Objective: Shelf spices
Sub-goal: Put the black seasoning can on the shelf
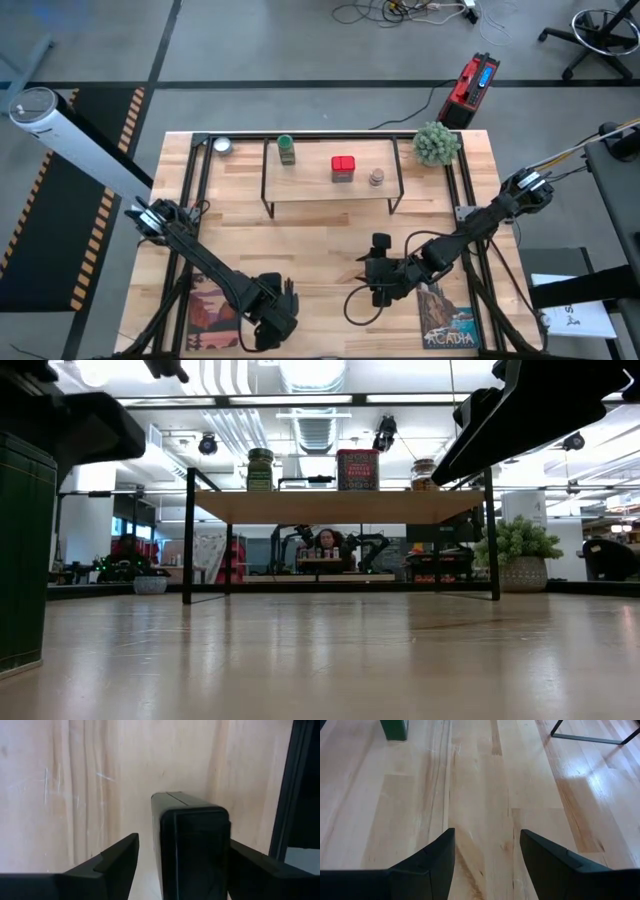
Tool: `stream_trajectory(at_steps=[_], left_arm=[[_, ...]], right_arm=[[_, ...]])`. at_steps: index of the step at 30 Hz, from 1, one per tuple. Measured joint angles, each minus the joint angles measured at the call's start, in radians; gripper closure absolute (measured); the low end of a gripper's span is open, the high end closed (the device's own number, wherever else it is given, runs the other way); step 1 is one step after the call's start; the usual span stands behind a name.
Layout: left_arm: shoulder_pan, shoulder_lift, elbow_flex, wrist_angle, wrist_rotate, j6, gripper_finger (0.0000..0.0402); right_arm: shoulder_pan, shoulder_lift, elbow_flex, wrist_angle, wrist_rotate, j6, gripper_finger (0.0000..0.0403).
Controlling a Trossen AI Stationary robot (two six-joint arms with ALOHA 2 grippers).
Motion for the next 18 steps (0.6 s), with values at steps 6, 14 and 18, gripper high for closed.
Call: stream_trajectory(at_steps=[6,14,18], left_arm=[[0.000,0.001,-0.034,0.025,0.003,-0.019,0.0174],[0.000,0.001,-0.045,0.079,-0.002,-0.019,0.0185],[0.000,0.001,-0.069,0.113,0.002,-0.019,0.0193]], right_arm=[[0.000,0.000,0.000,0.002,0.000,0.000,0.0204],[0.000,0.000,0.000,0.003,0.000,0.000,0.0204],[0.000,0.000,0.000,0.003,0.000,0.000,0.0204]])
